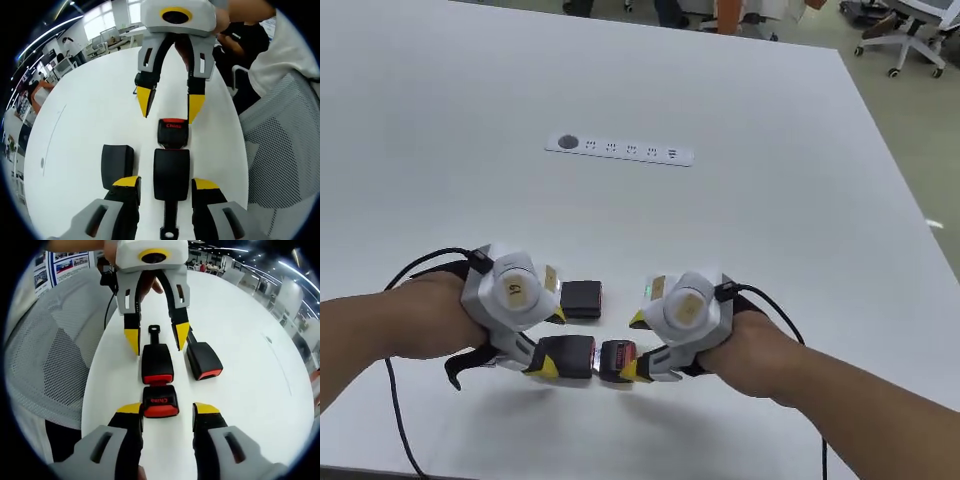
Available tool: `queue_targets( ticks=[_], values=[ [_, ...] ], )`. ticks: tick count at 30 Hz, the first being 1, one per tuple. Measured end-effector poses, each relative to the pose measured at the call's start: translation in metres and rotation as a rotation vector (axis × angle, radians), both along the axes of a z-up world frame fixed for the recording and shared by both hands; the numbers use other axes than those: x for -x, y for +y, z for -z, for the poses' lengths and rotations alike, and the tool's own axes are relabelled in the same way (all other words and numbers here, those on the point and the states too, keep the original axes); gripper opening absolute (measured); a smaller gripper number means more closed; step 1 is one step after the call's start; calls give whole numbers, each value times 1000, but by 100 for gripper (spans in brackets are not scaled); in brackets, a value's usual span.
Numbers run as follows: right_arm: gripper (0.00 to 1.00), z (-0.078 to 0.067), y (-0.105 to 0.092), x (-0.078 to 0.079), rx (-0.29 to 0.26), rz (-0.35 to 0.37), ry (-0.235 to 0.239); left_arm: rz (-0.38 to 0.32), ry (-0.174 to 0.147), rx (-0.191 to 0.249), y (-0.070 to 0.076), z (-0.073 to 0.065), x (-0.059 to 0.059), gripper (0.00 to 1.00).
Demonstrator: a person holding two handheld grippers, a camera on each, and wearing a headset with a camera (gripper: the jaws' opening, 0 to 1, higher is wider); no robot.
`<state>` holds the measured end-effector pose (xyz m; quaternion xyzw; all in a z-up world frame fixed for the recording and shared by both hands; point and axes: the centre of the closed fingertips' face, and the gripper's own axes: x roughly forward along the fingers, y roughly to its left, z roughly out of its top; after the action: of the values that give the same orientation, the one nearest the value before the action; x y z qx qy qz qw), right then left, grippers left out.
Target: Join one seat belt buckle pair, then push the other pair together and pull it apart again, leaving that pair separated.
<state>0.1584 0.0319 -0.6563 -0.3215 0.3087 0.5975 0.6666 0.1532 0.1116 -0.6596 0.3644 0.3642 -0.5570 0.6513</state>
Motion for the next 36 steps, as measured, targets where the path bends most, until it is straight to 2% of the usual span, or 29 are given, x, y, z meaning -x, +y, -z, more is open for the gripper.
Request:
queue_targets(
  ticks=[2, 5, 7, 12, 15, 17, 18, 19, 23, 25, 28, 29, 32, 34, 36],
  values=[
    [36, -8, -4, -4, -5, -2, -17, -56, 2, 44, -3, -12, -10, 41],
    [36, -12, -12, -10, -1, 5, -33, -82, -17, 62, -3, -23, -23, 42],
    [35, -6, -22, -18, 12, 12, -39, -84, -25, 59, 2, -19, -36, 42],
    [34, -4, -46, -35, 36, 39, -50, -94, -24, 42, 2, -17, -51, 42],
    [34, -1, -64, -44, 52, 59, -45, -94, -17, 39, 4, -9, -62, 42],
    [34, 0, -70, -47, 50, 68, -39, -91, -11, 41, 0, -11, -61, 42],
    [34, 1, -76, -51, 54, 75, -41, -92, -7, 37, -1, -8, -63, 42],
    [35, 2, -83, -55, 61, 80, -45, -87, -3, 29, 5, 0, -70, 42],
    [35, 6, -105, -66, 86, 103, -49, -85, 10, 17, 6, 7, -76, 42],
    [35, 8, -114, -70, 97, 117, -47, -82, 16, 13, 4, 7, -76, 43],
    [35, 9, -129, -79, 97, 157, -10, -82, 49, 3, 5, 18, -77, 42],
    [35, 12, -134, -81, 101, 154, 3, -78, 62, 2, 6, 21, -77, 42],
    [35, 18, -139, -83, 114, 135, 22, -61, 70, -8, 7, 27, -78, 41],
    [35, 27, -140, -79, 139, 92, 37, -55, 77, -12, 6, 28, -77, 40],
    [33, 29, -140, -75, 153, 60, 43, -47, 81, -23, 6, 30, -77, 39]
  ],
)
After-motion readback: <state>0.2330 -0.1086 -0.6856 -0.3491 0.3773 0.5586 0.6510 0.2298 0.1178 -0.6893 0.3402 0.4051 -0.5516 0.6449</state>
